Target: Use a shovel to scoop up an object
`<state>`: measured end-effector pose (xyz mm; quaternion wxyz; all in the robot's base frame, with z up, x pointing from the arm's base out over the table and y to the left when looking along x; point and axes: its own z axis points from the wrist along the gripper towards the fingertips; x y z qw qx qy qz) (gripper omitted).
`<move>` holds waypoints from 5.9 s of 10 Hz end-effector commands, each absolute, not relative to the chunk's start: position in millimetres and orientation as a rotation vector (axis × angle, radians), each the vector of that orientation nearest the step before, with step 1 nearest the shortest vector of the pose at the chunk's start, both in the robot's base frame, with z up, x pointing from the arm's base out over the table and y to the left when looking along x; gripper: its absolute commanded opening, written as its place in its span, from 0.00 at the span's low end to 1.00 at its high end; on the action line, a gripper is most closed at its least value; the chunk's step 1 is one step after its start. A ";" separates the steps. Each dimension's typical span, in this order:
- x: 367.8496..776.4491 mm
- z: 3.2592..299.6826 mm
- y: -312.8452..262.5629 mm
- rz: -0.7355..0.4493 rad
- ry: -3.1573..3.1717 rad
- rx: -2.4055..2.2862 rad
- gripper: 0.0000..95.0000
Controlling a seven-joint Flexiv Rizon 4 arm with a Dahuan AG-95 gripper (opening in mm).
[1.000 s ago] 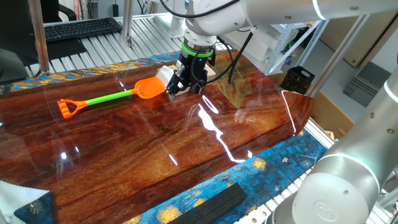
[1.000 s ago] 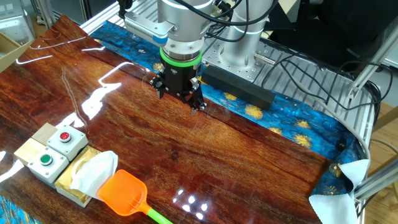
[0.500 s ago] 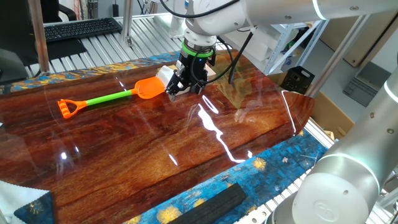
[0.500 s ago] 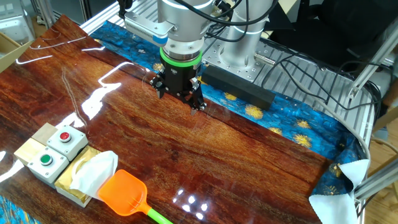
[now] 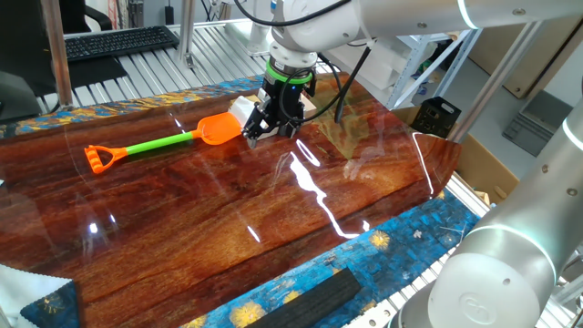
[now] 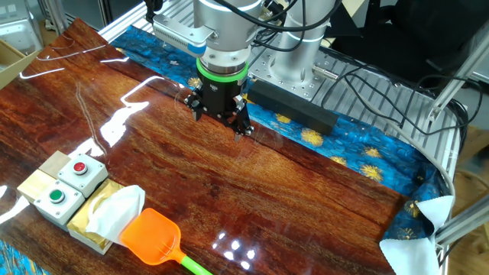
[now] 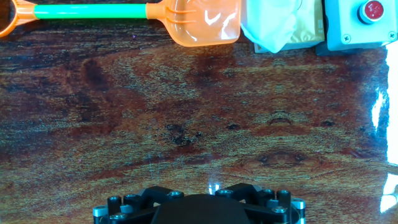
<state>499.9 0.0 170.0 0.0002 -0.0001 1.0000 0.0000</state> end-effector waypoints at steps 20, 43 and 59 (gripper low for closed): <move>500.4 168.3 0.7 0.070 3.141 0.098 0.20; 500.6 168.1 0.7 0.065 3.141 0.104 0.00; 555.2 125.1 77.9 0.053 3.113 0.454 0.00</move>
